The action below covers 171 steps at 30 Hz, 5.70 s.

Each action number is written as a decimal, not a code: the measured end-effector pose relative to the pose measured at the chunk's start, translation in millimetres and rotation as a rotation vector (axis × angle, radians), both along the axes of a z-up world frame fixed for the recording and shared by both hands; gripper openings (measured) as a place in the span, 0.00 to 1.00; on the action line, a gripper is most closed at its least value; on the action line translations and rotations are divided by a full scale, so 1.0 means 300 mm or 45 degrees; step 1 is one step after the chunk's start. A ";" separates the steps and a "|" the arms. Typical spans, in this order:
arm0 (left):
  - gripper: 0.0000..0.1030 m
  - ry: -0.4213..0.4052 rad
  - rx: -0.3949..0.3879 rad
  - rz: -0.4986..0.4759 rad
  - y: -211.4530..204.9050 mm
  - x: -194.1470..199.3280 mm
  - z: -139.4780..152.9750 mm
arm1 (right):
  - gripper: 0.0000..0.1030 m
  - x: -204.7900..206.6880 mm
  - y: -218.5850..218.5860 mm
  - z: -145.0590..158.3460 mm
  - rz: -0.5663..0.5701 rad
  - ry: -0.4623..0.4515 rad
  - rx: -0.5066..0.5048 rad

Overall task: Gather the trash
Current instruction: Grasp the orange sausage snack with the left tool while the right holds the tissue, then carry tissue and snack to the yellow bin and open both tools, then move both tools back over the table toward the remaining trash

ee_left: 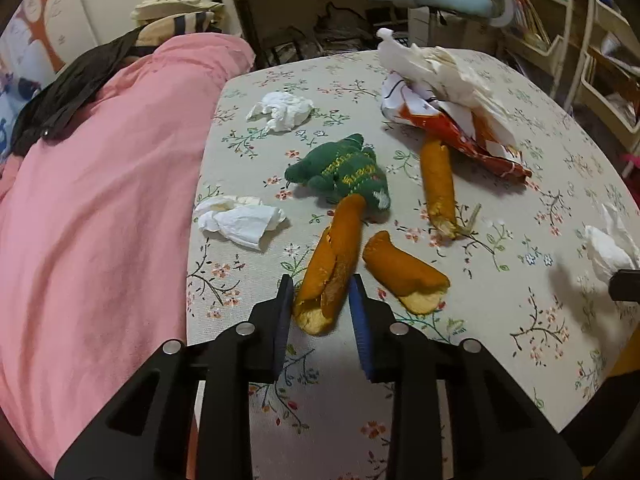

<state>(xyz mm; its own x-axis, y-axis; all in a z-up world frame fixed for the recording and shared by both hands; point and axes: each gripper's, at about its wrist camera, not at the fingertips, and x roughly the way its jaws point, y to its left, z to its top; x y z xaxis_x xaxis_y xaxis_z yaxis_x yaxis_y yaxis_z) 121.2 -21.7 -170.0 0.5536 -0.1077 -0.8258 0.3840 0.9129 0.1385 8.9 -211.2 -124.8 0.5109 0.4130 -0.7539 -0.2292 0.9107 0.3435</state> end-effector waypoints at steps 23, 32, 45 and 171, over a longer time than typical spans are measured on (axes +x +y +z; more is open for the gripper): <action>0.17 -0.132 -0.157 0.124 0.028 -0.075 0.155 | 0.13 0.002 -0.003 0.036 -0.043 -0.084 0.020; 0.17 -0.297 -0.311 0.179 0.040 -0.260 0.306 | 0.13 -0.064 0.000 0.120 -0.089 -0.261 0.087; 0.18 -0.415 -0.365 0.186 0.018 -0.486 0.384 | 0.13 -0.147 -0.015 0.181 -0.136 -0.373 0.157; 0.92 -0.741 -0.287 0.542 0.096 -0.639 0.478 | 0.89 -0.333 -0.053 0.265 -0.338 -0.631 -0.203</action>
